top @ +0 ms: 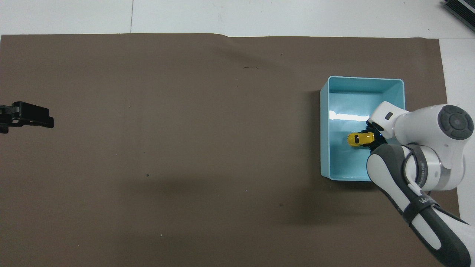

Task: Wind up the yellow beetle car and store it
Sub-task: 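Open the right gripper and release the car inside the box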

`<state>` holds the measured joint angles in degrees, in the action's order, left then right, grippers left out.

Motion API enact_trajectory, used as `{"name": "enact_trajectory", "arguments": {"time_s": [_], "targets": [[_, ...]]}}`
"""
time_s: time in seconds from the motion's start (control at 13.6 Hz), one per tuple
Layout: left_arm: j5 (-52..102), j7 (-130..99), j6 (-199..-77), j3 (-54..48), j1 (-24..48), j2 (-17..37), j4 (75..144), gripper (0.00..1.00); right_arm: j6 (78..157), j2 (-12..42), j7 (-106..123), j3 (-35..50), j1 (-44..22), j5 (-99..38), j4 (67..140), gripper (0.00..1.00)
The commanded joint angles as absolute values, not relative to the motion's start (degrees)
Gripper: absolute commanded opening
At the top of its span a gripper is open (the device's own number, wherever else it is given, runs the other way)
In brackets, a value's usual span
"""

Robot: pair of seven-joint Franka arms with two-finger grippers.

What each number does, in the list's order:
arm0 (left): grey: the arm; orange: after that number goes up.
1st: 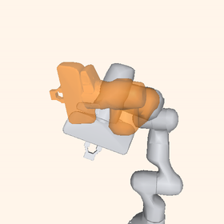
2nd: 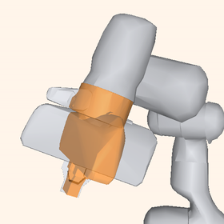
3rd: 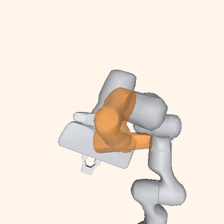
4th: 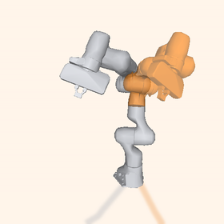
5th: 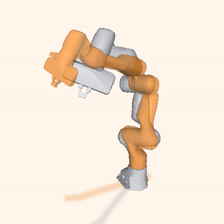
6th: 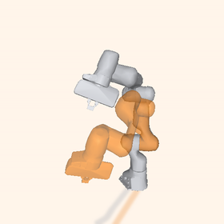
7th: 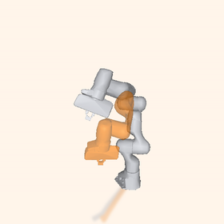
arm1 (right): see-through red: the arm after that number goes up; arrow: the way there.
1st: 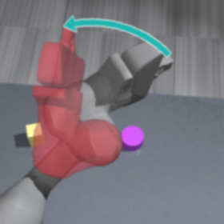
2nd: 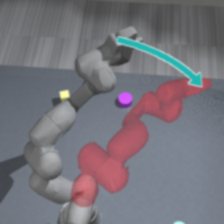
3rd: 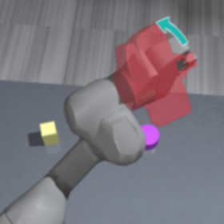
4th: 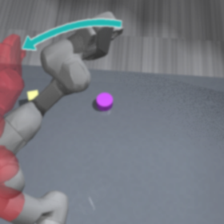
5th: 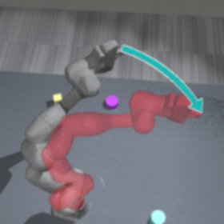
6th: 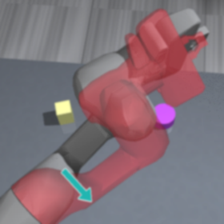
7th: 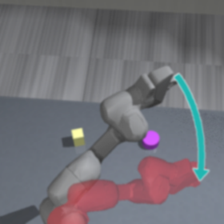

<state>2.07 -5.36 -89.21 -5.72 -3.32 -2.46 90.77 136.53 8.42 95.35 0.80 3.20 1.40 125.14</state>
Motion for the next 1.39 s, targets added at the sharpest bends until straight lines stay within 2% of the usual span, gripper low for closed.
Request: {"name": "enact_trajectory", "arguments": {"time_s": [0.0, 0.15, 0.22, 0.29, 0.37, 0.44, 1.32], "targets": [[2.4, -5.7, -87.9, -5.9, -3.8, -2.5, 89.9, 1.00, 138.4, 9.1, 96.2, 1.3, 3.4, 2.0, 125.5, 0.00], [2.4, -5.7, -87.9, -5.9, -3.8, -2.5, 89.9, 1.00, 139.0, 9.5, 96.3, 1.2, 3.8, 2.0, 125.5, 0.08], [2.4, -5.7, -87.9, -5.9, -3.8, -2.5, 89.9, 1.00, 138.9, 9.6, 96.2, 1.2, 3.8, 2.0, 125.5, 0.38], [2.4, -5.7, -87.9, -5.9, -3.8, -2.5, 89.9, 1.00, 138.7, 9.6, 95.3, 1.3, 3.5, 2.0, 125.4, 0.78], [2.4, -5.7, -87.9, -5.9, -3.8, -2.5, 89.9, 1.00, 138.2, 9.7, 94.7, 1.3, 3.3, 1.8, 125.1, 0.95], [2.4, -5.7, -87.9, -5.9, -3.8, -2.5, 89.9, 1.00, 138.0, 9.8, 94.0, 1.4, 3.3, 1.6, 124.6, 1.00], [2.4, -5.7, -87.9, -5.9, -3.8, -2.5, 89.9, 1.00, 128.9, 9.2, 90.3, 1.7, -0.3, -0.7, 117.7, 1.00]]}}
